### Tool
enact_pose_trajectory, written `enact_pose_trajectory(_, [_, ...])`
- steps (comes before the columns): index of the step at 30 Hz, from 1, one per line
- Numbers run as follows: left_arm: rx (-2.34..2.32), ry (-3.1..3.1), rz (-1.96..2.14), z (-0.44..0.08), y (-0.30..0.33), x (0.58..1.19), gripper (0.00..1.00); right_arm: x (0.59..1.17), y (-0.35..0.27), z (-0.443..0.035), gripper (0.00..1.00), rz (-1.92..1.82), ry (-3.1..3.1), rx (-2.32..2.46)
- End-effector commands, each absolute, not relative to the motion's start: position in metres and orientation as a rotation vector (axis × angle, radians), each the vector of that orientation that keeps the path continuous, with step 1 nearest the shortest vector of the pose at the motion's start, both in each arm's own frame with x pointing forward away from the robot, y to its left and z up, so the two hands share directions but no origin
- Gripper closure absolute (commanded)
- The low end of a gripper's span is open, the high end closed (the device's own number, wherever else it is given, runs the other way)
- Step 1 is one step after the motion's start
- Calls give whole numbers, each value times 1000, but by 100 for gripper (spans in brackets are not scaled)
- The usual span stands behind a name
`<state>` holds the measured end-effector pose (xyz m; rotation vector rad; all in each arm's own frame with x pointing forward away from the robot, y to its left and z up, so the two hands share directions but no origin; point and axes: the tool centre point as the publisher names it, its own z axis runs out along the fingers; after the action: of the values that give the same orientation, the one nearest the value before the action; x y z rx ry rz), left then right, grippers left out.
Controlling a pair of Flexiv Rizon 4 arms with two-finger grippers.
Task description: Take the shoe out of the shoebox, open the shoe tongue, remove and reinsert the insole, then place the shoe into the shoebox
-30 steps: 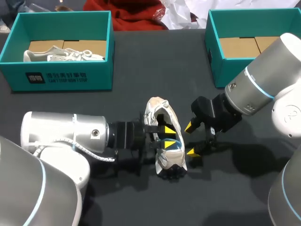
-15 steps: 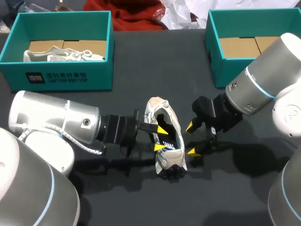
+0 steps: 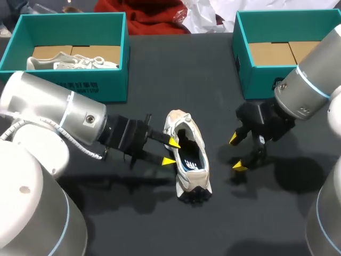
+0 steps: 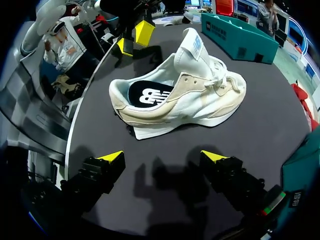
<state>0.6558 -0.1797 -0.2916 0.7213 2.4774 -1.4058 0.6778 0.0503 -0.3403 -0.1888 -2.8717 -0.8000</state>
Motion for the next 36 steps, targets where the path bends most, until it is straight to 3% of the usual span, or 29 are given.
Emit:
enact_pose_trajectory(1, [833, 2566, -1368, -280, -169, 660, 65, 667, 33, -329, 0, -811, -2883, -214])
enact_pose_trajectory(17, [1201, 2653, -1167, -258, -147, 672, 69, 666, 25, -328, 0, -800, -2890, -231])
enact_pose_trajectory(20, [1263, 2668, -1112, -254, -141, 671, 84, 662, 5, -322, 0, -790, -2914, -278])
enact_pose_trajectory(21, [1288, 2673, -1087, -253, -141, 671, 96, 661, -1, -322, 0, -772, -2926, -302])
enact_pose_trajectory(22, [1314, 2679, -1061, -252, -139, 671, 100, 660, -6, -320, 0, -786, -2931, -305])
enact_pose_trajectory(36, [1330, 2699, -906, -249, -128, 680, 100, 659, -18, -319, 0, -838, -2922, -256])
